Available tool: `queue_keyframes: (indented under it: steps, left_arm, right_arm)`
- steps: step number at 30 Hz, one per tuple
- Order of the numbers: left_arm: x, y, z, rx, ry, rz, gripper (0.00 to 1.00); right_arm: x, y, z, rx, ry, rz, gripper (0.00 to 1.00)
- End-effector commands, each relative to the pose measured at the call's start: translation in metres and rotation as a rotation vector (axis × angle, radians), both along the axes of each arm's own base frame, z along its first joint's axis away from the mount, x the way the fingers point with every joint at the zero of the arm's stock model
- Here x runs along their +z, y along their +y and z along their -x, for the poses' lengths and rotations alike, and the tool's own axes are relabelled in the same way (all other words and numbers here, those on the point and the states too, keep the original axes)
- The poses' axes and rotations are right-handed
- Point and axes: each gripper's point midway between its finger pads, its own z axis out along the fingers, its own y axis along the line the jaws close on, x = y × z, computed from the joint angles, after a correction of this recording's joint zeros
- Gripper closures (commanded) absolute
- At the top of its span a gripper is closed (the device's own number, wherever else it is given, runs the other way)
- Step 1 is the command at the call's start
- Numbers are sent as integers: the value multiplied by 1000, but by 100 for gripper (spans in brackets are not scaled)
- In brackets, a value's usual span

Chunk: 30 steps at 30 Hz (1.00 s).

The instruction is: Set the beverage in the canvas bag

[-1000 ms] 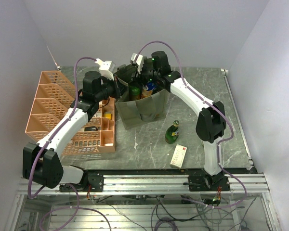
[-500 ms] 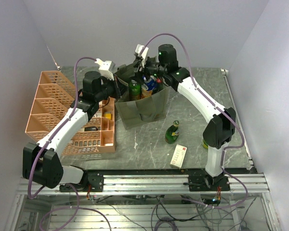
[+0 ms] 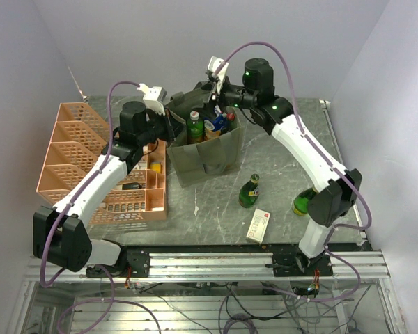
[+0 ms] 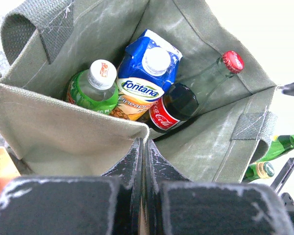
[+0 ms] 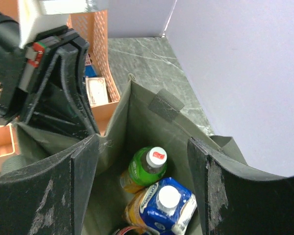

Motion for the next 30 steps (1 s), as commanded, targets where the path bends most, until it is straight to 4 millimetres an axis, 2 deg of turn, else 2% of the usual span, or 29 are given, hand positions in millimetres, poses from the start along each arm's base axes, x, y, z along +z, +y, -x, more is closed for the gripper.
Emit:
queue_keyframes:
  steps: [1,6,8,16,24,30]
  left_arm:
    - [12,3,-2,2,-19,7,93]
    - [10,1,0,-11,-7,7,93]
    - [11,2,-2,0,-19,8,93]
    - [12,0,-1,-10,-10,21,93]
    - [13,2,1,-9,-14,10,93]
    - [14,4,2,-4,-27,4,93]
  right_arm:
    - [16,-24,15,-46,-3,-2,28]
    - [19,-53,25,-88,6,1,27]
    - [23,-71,29,-114,6,-7,27]
    - [13,-112,61,-144,10,6,26]
    - [15,-131,108,-40,-11,42,24]
    - [13,-143,129,-2,-4,52,22]
